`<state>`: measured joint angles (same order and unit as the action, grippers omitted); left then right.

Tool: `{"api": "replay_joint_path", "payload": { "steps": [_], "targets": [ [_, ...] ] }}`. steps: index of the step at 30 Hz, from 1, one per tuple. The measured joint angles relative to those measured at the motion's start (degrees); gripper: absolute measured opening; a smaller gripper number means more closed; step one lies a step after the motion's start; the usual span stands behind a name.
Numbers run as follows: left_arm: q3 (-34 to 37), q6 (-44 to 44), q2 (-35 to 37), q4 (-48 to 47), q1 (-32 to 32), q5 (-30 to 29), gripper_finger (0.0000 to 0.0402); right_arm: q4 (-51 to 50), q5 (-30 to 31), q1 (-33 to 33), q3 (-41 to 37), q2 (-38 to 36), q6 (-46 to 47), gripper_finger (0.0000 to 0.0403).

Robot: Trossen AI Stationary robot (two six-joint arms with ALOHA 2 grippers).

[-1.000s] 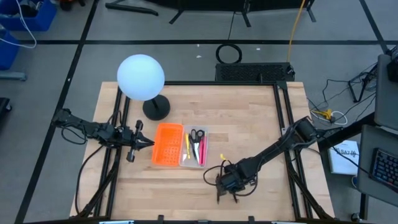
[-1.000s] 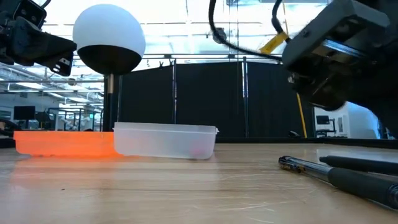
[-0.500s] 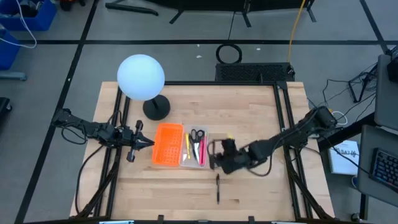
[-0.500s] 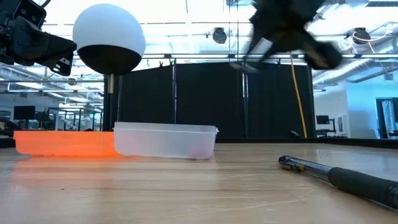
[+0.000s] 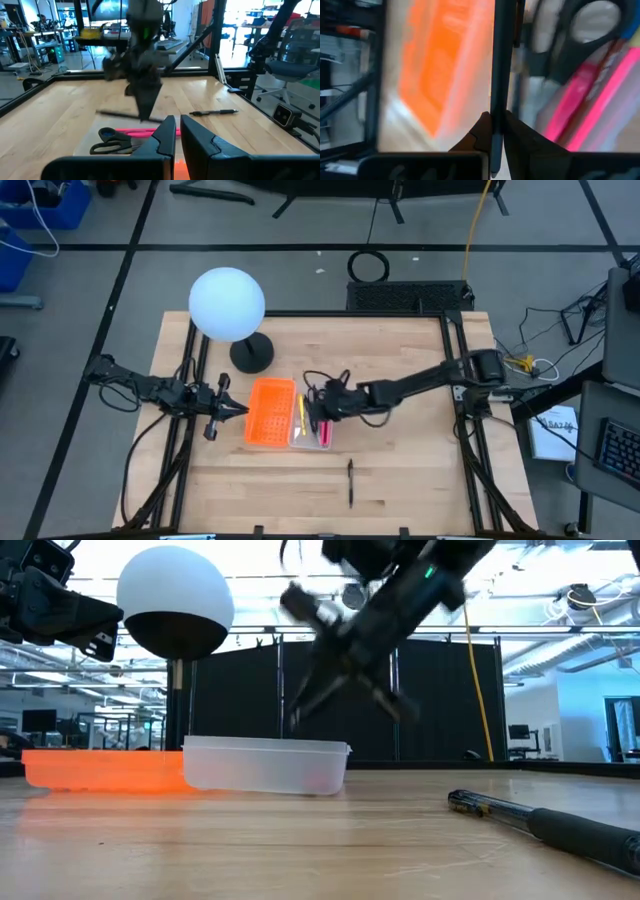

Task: Pick & place school supplies into a supply box
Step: Put the right black pen into the supply box

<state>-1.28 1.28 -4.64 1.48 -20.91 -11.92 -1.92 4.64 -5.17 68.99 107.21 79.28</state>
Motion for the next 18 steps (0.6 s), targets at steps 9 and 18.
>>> {"api": "replay_joint_path", "payload": {
  "steps": [9,18],
  "targets": [
    [0.0,-1.0,-0.6,0.0,0.0,-0.1,0.0035,-0.4,-6.4,3.7,3.1,6.2,1.5,0.0019],
    [0.0,-1.1,-1.0,0.0,0.0,0.3,0.0035,-3.0,-6.6,3.7,3.1,7.1,3.8,0.0046]
  ]
}}
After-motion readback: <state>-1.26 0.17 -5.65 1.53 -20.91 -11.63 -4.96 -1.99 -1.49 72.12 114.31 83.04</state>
